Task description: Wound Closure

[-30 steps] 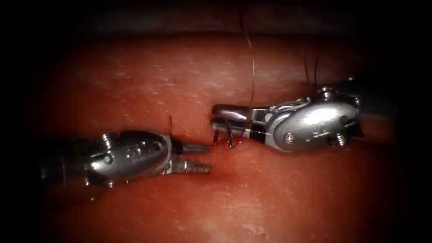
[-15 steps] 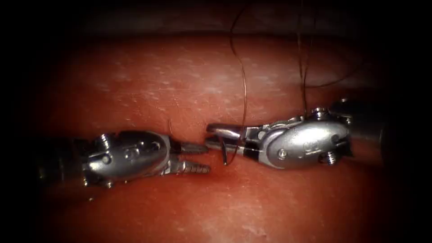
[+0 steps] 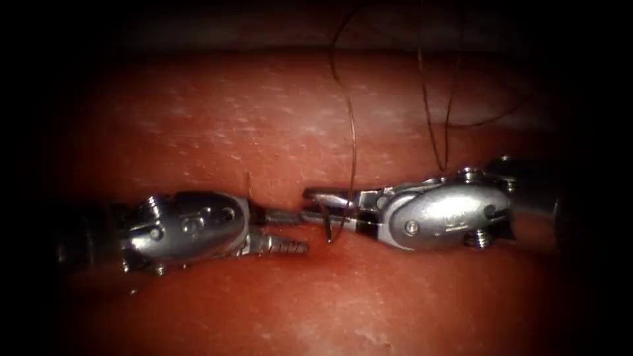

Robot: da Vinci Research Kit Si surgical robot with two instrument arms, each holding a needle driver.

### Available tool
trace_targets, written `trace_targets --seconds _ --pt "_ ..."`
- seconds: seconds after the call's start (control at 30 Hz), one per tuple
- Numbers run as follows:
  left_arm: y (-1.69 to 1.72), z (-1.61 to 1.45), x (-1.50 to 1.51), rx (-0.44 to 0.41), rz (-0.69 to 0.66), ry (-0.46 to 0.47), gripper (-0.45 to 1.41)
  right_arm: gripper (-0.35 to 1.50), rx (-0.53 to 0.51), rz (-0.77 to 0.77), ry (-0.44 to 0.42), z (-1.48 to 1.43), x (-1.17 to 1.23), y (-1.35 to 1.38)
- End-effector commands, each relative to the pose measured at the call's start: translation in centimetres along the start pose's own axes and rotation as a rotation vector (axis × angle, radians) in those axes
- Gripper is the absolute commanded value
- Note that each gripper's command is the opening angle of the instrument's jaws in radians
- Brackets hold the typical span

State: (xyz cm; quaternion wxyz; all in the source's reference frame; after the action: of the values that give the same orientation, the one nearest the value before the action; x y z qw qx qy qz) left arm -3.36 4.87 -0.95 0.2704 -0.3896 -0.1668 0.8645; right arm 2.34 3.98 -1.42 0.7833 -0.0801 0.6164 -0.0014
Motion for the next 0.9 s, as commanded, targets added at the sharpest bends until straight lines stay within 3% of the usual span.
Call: trace_targets --seconds 0.03,0.37,0.9 --pt "-0.01 0.09 -0.01 0.001 0.000 0.000 0.28 -0.35 -0.023 0.003 0.006 0.06 0.01 0.12" --pt "0.20 0.23 0.15 -0.013 -0.014 -0.002 0.27 -0.35 -0.080 0.027 0.004 0.03 0.10 0.46" --pt "0.05 0.37 -0.09 -0.011 0.010 -0.022 0.29 -0.35 -0.074 0.065 0.007 0.04 0.16 0.62"
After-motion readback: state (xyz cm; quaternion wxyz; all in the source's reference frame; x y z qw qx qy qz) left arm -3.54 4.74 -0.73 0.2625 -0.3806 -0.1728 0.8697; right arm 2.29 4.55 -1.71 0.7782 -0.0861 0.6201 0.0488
